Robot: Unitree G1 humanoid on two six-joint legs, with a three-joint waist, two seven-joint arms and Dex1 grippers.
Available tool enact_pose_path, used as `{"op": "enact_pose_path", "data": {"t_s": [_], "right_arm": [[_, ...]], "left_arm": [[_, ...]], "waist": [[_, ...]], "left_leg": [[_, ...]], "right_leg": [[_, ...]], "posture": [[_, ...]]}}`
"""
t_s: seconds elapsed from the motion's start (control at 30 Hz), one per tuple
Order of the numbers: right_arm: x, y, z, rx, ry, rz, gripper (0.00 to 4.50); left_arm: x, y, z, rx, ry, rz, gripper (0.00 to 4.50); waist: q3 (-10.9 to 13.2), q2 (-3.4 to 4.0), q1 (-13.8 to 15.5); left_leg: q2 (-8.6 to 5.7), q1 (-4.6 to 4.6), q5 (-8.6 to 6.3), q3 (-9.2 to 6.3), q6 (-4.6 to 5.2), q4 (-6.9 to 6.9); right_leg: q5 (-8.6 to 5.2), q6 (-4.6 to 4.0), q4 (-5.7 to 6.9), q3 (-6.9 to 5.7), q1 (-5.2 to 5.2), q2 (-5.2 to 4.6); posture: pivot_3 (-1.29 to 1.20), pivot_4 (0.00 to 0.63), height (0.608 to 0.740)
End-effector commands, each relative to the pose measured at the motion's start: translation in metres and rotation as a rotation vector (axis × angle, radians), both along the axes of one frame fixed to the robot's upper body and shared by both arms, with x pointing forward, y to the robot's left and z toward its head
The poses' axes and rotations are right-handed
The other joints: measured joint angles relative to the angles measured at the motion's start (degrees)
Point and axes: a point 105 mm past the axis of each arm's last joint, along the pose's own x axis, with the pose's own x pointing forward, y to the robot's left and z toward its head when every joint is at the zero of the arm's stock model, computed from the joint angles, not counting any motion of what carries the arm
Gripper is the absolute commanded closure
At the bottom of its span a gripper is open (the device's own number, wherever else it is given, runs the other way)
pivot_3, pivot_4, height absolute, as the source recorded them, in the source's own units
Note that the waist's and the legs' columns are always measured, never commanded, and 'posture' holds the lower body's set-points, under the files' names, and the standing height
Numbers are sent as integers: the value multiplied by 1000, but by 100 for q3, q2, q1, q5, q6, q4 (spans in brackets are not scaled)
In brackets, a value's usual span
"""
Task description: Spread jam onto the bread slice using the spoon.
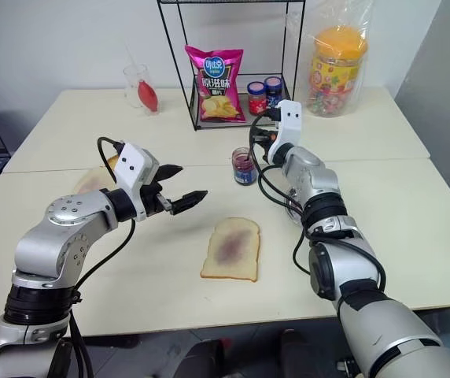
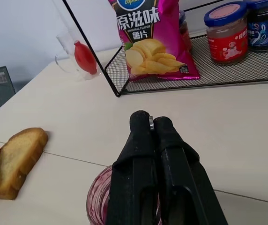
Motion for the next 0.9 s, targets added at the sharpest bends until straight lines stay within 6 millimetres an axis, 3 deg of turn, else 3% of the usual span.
{"op": "enact_pose_path", "data": {"t_s": [0.03, 0.3, 0.9], "right_arm": [[-1, 6, 19, 26, -57, 16, 4464], [0, 8, 17, 173, 75, 20, 4464], [3, -5, 35, 377, 166, -4, 4464]], "left_arm": [[0, -2, 12, 14, -54, -13, 0], [-1, -2, 12, 17, -56, -15, 0], [0, -5, 11, 13, -60, -22, 0]], "waist": [[0, 0, 1], [0, 0, 2], [0, 0, -6]], "left_leg": [[0, 0, 0, 0, 0, 0], [0, 1, 0, -1, 0, 0], [0, 1, 0, 0, 1, 0]], "right_leg": [[0, 0, 1, 0, 0, 0], [0, -1, 3, 0, 0, 0], [0, -1, 2, 0, 0, 0]], "posture": [[0, 150, 740], [0, 150, 740], [0, 150, 740]]}}
